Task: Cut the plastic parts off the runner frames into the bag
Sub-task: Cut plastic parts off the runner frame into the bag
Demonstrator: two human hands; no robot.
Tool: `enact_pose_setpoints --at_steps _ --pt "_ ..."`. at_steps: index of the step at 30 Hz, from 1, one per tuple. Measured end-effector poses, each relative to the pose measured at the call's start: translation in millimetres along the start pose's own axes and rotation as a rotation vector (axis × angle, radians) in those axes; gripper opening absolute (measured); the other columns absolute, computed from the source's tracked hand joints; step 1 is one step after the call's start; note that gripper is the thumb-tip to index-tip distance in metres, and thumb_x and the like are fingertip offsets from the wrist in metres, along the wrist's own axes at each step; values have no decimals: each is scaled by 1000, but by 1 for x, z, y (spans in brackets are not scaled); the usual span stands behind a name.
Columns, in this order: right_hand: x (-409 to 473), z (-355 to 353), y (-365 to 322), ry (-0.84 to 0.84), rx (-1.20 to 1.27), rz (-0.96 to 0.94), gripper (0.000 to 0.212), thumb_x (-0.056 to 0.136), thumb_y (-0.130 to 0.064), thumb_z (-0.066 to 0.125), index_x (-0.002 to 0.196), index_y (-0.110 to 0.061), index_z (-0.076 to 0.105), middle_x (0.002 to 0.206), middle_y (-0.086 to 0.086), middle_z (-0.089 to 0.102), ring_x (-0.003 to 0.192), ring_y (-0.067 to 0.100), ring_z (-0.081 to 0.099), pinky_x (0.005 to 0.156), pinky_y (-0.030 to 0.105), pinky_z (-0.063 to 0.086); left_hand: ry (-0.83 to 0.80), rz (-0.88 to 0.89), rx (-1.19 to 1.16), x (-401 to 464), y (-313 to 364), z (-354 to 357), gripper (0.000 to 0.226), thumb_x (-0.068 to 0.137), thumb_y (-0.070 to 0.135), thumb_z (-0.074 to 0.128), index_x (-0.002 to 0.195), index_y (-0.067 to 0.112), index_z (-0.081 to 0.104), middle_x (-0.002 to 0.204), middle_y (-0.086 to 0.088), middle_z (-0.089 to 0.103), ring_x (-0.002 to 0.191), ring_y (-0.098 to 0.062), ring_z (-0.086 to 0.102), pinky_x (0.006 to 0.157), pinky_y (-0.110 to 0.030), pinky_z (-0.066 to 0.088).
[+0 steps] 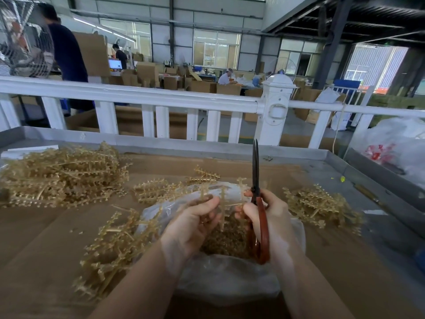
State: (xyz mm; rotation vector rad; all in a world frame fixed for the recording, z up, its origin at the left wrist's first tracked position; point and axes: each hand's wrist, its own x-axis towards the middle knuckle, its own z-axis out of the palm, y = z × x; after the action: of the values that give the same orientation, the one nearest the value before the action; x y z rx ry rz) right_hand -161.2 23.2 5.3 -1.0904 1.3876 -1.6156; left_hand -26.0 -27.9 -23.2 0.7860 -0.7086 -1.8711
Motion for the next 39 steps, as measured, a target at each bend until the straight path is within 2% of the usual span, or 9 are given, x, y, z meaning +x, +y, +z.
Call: enact_pose_setpoints --at_steps 6,11,14,18,20,25,30,34,39 --pt "-2 1 3 -18 -160 -124 31 80 7 64 85 -24 64 81 7 69 63 6 68 53 9 47 -22 -73 33 -10 1 3 19 59 -1 72 78 -1 69 67 -8 62 50 -10 62 47 -19 52" --pt "1 7 9 -24 -147 -116 33 81 7 63 83 -25 63 77 3 69 65 14 69 52 15 50 157 61 271 -6 -3 3 37 79 32 72 109 11 63 94 -13 74 81 -25 72 62 -32 57" --pt "0 9 9 -19 -152 -165 36 79 11 61 78 -25 64 65 -5 70 59 9 67 51 15 50 18 152 313 -8 -3 4 34 85 36 63 107 11 70 92 -13 75 82 -24 73 60 -23 53" --pt "1 7 11 -2 -195 -178 32 77 10 62 77 -22 65 70 0 70 66 15 68 57 30 57 -136 132 404 -14 2 -4 26 76 23 72 100 15 75 100 -11 74 92 -22 71 77 -28 54" --pt "1 7 12 -8 -215 -179 32 77 9 63 75 -23 64 67 -2 69 64 13 68 55 27 57 -114 164 527 -14 2 -5 19 82 14 69 100 13 74 98 -6 75 95 -17 71 90 -31 50" --pt "2 4 16 -48 -273 -166 23 79 4 65 86 -18 66 71 6 69 65 19 68 62 37 58 -55 211 552 -16 3 -1 21 77 15 74 97 7 73 91 -8 75 91 -19 71 87 -29 52" --pt "1 6 15 -90 -260 -163 20 79 6 64 85 -13 66 60 4 66 54 10 64 47 16 46 57 392 868 -14 -1 -4 7 74 14 79 79 13 76 78 4 75 80 -9 70 78 -23 53" --pt "1 5 15 -111 -225 -147 22 81 6 63 86 -15 66 67 8 68 59 17 67 50 20 50 29 306 657 -13 -4 -5 2 76 15 76 75 16 78 79 -3 75 82 -15 71 84 -31 51" --pt "-3 6 15 -173 -262 -211 22 81 4 64 84 -17 66 72 8 69 66 19 68 61 33 58 -7 176 436 -12 -7 -8 39 54 25 86 88 9 76 91 -13 74 88 -27 71 84 -41 52"
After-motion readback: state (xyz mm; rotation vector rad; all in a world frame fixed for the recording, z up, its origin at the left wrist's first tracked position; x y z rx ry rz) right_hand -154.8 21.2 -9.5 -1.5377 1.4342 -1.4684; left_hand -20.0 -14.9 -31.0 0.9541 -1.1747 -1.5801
